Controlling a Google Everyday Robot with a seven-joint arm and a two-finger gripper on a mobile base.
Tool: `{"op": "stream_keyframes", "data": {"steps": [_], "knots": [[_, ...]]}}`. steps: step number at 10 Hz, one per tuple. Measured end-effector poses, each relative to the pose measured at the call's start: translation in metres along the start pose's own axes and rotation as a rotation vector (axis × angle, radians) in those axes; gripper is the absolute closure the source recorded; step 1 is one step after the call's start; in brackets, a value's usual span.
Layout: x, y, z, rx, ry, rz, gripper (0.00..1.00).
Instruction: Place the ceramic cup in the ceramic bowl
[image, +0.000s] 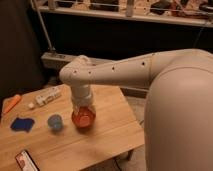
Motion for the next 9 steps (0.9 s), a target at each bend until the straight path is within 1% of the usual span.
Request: {"op": "stream_keyframes", "data": {"steps": [6,8,9], "knots": [[0.000,0.000,0.000,-0.001,0.001,-0.001,0.35],[-0.005,0.016,-0.002,-0.048,-0.010,-0.037,0.35],[-0.008,0.030,-0.004,-0.080,-0.018,-0.069,0.35]]}}
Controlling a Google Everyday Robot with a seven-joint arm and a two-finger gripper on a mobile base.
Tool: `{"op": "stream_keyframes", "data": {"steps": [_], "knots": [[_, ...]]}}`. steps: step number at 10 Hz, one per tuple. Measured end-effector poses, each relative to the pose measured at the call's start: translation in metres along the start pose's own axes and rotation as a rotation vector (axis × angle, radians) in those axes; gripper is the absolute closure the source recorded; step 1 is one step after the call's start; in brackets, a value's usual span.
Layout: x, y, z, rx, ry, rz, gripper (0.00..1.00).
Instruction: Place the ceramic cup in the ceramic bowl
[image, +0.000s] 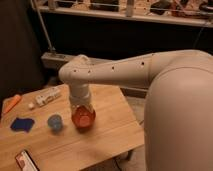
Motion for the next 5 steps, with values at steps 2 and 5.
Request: {"op": "stream_keyframes", "data": {"steps": [2,5], "knots": [[-0.009,0.032,-0.003,-0.063,-0.018,-0.073,0.35],[-0.015,0.069,-0.003,-0.083,-0.031,-0.172,0.35]]}}
